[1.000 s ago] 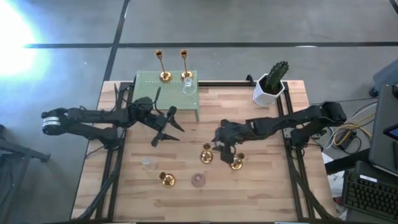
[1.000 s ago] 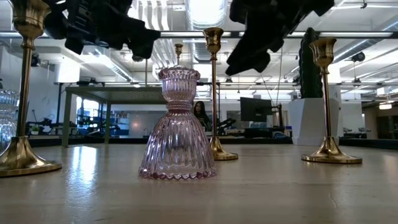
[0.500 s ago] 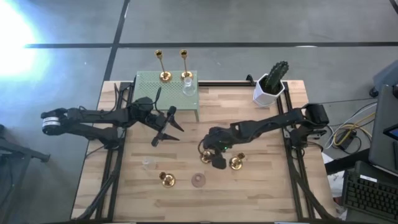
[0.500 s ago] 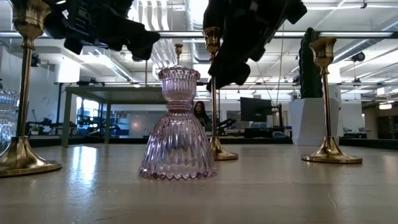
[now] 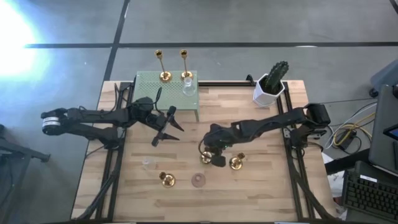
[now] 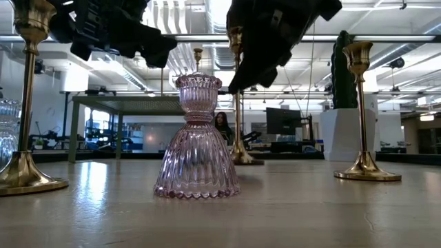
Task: Pick & Place candle stick holders
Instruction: Put the golden candle holder on the shelf
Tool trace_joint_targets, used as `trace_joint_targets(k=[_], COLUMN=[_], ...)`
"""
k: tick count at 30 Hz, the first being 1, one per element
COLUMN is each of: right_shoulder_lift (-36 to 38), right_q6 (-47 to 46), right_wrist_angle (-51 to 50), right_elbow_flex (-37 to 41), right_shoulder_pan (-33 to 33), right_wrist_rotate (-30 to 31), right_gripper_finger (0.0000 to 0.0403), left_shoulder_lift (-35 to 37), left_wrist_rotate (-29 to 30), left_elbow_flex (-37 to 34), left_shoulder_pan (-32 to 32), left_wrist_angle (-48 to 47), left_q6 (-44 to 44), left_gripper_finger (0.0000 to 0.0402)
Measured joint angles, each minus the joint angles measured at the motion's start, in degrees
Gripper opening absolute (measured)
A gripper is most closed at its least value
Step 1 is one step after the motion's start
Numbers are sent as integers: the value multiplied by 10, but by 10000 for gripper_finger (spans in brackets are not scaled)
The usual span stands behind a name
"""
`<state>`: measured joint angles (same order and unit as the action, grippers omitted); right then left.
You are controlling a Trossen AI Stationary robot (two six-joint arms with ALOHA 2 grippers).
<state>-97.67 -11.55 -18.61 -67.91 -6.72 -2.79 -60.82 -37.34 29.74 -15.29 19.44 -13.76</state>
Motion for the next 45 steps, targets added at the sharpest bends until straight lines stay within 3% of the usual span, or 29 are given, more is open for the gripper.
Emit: trace_joint_targets(k=[6, 13, 26, 38, 45], right_shoulder_lift=[47, 47, -62, -184, -202], right_q6=[51, 94, 169, 216, 223], right_wrist_angle=[-34, -78, -156, -285, -308], right_elbow_flex=[-56, -142, -305, -524, -568], right_shoulder_pan=[11, 35, 61, 60, 60], right_wrist_rotate=[0, 0, -4, -23, -22], right_gripper_finger=[12, 11, 10, 10, 10], left_shoulder_lift=[0, 0, 0, 0, 0], left_wrist_rotate=[0, 0, -5, 5, 19], left_elbow_flex=[3, 26, 55, 57, 57], left_shoulder_pan=[0, 0, 0, 0, 0], left_wrist_angle=[-1, 1, -12, -29, -57], left_q6=[8, 59, 97, 96, 91], left_gripper_finger=[206, 206, 206, 206, 177])
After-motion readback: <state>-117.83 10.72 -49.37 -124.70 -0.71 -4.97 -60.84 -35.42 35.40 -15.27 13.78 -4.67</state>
